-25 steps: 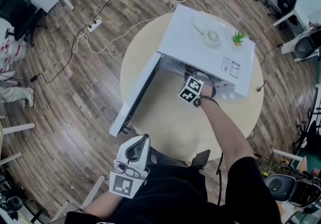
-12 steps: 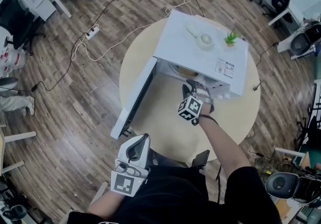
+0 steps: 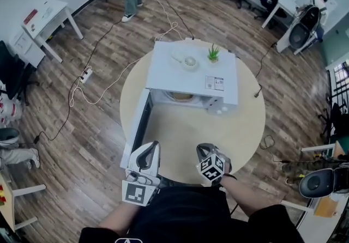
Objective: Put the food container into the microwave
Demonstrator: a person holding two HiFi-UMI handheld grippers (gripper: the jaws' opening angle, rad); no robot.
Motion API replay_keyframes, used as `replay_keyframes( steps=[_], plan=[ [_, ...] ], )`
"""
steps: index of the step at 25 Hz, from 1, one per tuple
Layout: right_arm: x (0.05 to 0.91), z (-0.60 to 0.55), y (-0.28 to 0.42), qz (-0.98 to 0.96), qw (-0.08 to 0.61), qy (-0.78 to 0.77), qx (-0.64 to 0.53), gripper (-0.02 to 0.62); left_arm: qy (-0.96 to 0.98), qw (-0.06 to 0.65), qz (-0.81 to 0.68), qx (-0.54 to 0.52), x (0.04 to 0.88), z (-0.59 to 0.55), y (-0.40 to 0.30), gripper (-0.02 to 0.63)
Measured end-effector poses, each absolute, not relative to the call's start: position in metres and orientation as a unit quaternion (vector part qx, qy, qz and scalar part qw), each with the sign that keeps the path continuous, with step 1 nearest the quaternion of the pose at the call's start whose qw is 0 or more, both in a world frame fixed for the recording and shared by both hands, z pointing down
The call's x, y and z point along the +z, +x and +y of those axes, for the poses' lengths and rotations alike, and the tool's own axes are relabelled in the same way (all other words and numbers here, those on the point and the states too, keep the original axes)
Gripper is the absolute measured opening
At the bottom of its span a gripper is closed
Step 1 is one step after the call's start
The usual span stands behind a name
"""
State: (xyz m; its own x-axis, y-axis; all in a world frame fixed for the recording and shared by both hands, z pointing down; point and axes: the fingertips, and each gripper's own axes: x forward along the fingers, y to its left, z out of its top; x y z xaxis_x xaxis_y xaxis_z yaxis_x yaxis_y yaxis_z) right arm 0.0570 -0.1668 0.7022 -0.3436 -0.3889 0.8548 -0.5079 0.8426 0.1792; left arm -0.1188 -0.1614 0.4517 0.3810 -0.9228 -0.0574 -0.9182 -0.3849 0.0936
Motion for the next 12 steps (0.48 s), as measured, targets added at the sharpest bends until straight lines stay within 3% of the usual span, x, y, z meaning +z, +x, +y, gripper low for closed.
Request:
replay_keyframes(
  steps=[5,12],
  plan=[
    [0.62,-0.152,0.057,-0.85,0.373,0.356,0.111,0.009,0.858,0.011,-0.511,-0.043,0.438,-0.171,-0.088,0.0],
    [0.497,-0.162,0.049,-0.885,0.171,0.426,0.074,0.009,0.879,-0.03,-0.466,-0.097,0.386,-0.175,-0.052,0.0]
  ],
)
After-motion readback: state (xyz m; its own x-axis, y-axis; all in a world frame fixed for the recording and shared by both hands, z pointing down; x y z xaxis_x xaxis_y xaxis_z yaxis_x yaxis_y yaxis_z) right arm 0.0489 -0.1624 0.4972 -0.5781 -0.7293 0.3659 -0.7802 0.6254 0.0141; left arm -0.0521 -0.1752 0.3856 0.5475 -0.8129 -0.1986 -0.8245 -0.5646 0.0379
